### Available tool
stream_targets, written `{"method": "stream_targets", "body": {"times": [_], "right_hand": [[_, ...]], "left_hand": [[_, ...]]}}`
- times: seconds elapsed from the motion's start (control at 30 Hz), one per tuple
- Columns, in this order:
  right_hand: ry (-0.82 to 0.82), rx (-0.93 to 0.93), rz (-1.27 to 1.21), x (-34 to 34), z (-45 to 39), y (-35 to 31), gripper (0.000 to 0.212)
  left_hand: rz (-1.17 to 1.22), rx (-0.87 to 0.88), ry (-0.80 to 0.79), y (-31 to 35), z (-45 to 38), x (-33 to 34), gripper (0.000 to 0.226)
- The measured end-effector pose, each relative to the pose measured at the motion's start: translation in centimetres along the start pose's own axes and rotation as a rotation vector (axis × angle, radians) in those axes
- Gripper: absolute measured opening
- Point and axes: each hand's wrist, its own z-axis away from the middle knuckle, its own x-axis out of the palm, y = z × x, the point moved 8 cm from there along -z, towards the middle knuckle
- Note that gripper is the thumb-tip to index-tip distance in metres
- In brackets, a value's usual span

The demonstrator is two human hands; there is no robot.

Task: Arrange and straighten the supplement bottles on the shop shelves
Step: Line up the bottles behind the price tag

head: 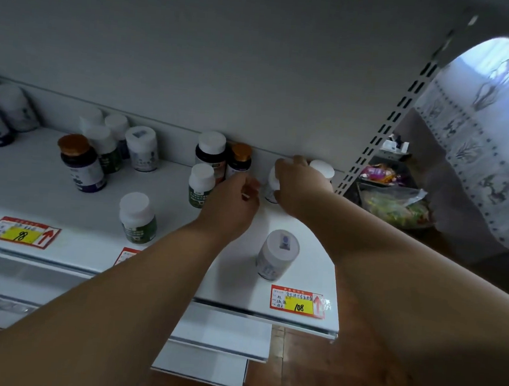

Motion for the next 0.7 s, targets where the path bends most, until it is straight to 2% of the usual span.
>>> {"method": "stream_targets", "body": {"times": [0.17, 0.4, 0.53, 0.6, 0.7], "right_hand": [[0.03, -0.025, -0.027, -0.3, -0.3, 0.1, 0.035], [0.066, -0.08, -0.002, -0.2, -0.8, -0.9, 0.035], [-0.018, -0.093, 0.002, 0.8, -0.8, -1.1, 0.034], [0.018, -0.104, -0.061, 0.4, -0.2, -1.0, 0.038], [0.133, -0.097, -0.297, -1.1, 1.3, -0.6, 0.04]], "left_hand": [[0.01, -0.011, -0.015, -0.7, -0.2, -0.2, 0.014], [-0.125, 0.006, -0.049, -1.1, -1.0, 0.7, 0.023], [-0.116, 0.001, -0.039, -1.4, -0.9, 0.7, 0.028], [-0.032, -0.011, -0.057, -1.5, -0.5, 0.8, 0.029], [0.1, -0.019, -0.043, -1.3, 0.3, 0.4, 0.03]]}}
